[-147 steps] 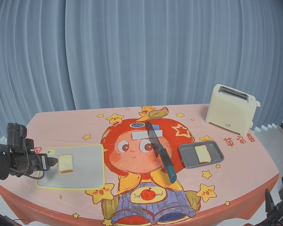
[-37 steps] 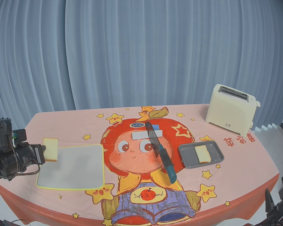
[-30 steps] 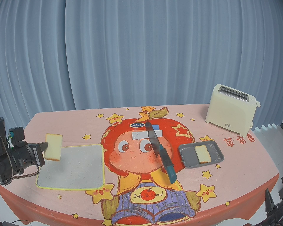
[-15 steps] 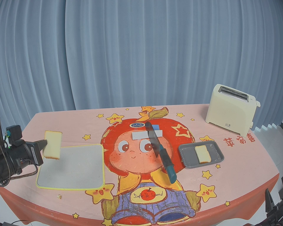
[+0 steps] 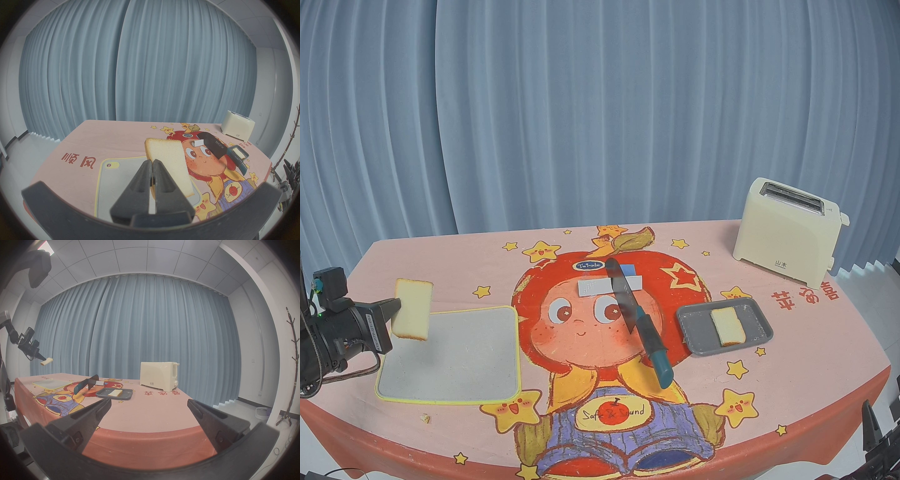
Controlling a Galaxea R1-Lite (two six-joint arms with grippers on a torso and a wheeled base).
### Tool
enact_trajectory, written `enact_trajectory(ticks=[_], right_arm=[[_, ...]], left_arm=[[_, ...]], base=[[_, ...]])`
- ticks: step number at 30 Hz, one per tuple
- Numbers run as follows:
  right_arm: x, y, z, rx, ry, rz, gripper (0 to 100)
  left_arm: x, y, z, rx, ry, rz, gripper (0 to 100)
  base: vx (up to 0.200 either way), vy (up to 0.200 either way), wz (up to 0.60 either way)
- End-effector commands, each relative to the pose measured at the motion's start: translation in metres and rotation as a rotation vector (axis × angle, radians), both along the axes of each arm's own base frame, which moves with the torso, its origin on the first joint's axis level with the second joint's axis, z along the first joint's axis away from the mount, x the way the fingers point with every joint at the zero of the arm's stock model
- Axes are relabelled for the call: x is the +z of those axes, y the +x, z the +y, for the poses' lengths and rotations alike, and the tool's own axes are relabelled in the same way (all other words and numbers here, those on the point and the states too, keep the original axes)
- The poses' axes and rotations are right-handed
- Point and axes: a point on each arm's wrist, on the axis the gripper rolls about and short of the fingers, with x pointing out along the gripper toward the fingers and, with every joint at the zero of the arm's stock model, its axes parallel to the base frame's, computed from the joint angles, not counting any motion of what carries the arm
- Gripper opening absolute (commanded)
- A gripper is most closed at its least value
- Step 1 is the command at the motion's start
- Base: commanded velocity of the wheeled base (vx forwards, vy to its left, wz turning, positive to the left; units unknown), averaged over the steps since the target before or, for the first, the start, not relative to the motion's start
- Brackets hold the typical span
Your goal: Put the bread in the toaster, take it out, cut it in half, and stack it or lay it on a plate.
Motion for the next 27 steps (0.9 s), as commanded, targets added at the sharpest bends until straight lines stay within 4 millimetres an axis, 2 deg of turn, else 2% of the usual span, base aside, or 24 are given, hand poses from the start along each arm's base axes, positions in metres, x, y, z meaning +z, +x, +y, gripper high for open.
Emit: enact_trajectory(ticks=[1,9,15,18,27], right_arm=[[-0.005,0.0,0.0,0.002,0.0,0.002,100],[-0.005,0.0,0.0,0.0,0.0,0.0,100],[-0.005,0.0,0.0,0.002,0.0,0.0,100],[-0.005,0.0,0.0,0.0,0.0,0.0,100],[-0.005,0.0,0.0,0.0,0.0,0.0,100]], left_arm=[[-0.001,0.0,0.0,0.001,0.0,0.001,0],[-0.002,0.0,0.0,-0.001,0.003,0.004,0],[0.003,0.002,-0.001,-0.004,-0.004,-0.017,0],[0.01,0.003,-0.001,-0.028,-0.072,-0.041,0],[0.011,0.005,-0.002,-0.037,-0.102,-0.041,0]], base=[[0.0,-0.2,0.0],[0.0,-0.2,0.0],[0.0,0.0,0.0],[0.0,0.0,0.0],[0.0,0.0,0.0]])
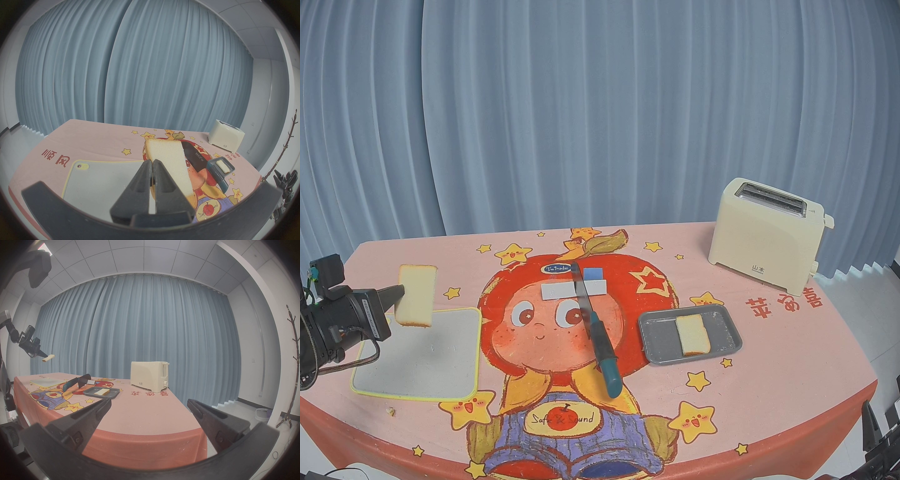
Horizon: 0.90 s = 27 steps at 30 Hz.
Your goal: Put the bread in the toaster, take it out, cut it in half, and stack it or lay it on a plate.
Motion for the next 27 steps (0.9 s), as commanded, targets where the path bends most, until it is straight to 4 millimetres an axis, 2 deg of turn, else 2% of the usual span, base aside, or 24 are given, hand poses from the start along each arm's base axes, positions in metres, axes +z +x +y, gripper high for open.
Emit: enact_trajectory(ticks=[1,5,10,16,23,27], right_arm=[[-0.005,0.0,0.0,0.0,0.0,0.0,100],[-0.005,0.0,0.0,0.002,0.0,0.0,100],[-0.005,0.0,0.0,0.002,0.0,0.0,100],[-0.005,0.0,0.0,0.0,0.0,0.0,100],[-0.005,0.0,0.0,0.0,0.0,0.0,100],[-0.005,0.0,0.0,0.002,0.0,0.001,100]], left_arm=[[0.001,0.002,0.0,0.003,-0.013,0.0,0],[0.006,0.003,0.0,0.009,-0.031,-0.025,0],[0.014,0.007,0.0,0.014,-0.038,-0.107,0],[0.016,0.012,0.0,0.028,-0.045,-0.144,0],[0.007,0.01,0.0,0.017,-0.036,-0.108,0],[-0.001,0.006,-0.003,-0.022,-0.044,-0.082,0]], base=[[0.0,0.0,0.0],[-0.15,0.0,0.0],[0.0,0.0,0.0],[0.0,0.0,0.0],[0.0,0.0,0.0],[0.0,-0.2,0.0]])
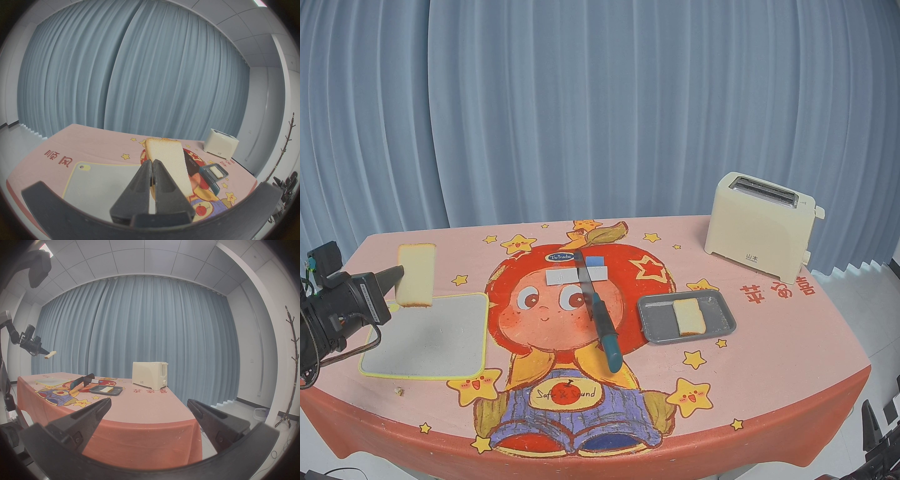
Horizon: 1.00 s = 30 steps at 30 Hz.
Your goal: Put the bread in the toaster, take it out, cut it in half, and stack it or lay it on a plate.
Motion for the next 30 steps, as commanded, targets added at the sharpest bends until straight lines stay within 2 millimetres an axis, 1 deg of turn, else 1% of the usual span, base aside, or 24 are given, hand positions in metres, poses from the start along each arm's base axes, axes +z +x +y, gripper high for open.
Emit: enact_trajectory(ticks=[1,9,26,30], right_arm=[[-0.0053,0.0001,0.0,0.0,0.0,0.002,100],[-0.0053,0.0001,0.0,0.0,0.0,0.002,100],[-0.0052,0.0001,0.0,0.0,0.0,0.001,100],[-0.0053,0.0001,0.0,0.0,0.0,0.002,100]], left_arm=[[-0.0077,-0.0039,-0.0032,-0.038,-0.002,0.025,0],[-0.0133,-0.004,-0.0037,-0.043,0.004,0.046,0],[-0.0131,-0.0053,-0.0047,-0.057,0.004,0.041,0],[-0.0107,-0.0051,-0.0052,-0.06,0.003,0.029,0]], base=[[0.0,-0.2,0.0],[0.0,-0.2,0.0],[0.0,-0.2,0.0],[0.0,0.0,0.0]])
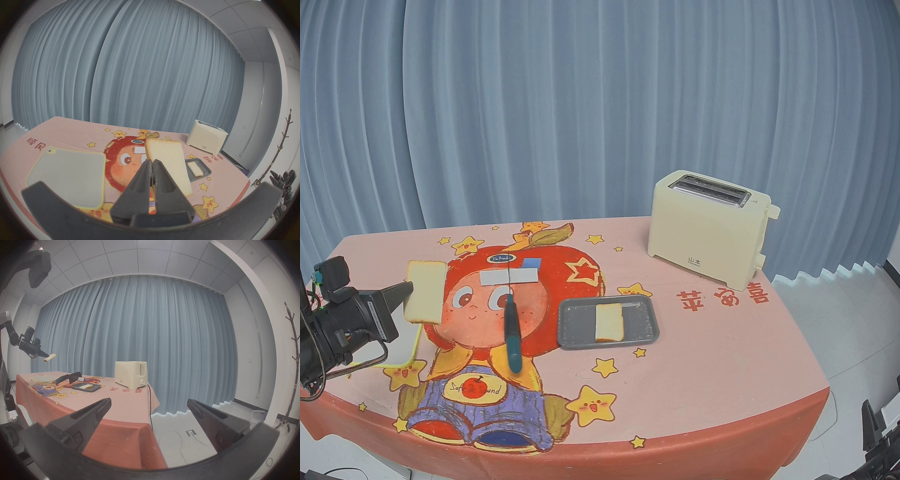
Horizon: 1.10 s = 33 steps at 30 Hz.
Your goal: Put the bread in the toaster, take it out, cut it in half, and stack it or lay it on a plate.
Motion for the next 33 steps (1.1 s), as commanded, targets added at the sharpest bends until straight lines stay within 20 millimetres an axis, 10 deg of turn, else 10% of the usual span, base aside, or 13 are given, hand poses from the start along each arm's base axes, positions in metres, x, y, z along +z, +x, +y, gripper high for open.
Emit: enact_trajectory(ticks=[1,16,33], right_arm=[[-0.005,0.0,0.0,0.002,0.0,0.003,100],[-0.005,0.0,0.0,-0.012,0.01,0.001,100],[-0.005,0.0,0.0,-0.009,0.012,0.001,100]], left_arm=[[0.002,0.0,-0.001,-0.006,-0.003,-0.009,0],[0.001,-0.007,-0.03,-0.174,0.001,0.001,0],[-0.012,0.04,-0.088,-0.252,0.096,0.098,0]], base=[[0.0,0.0,0.0],[0.0,0.0,0.0],[0.0,0.0,0.21]])
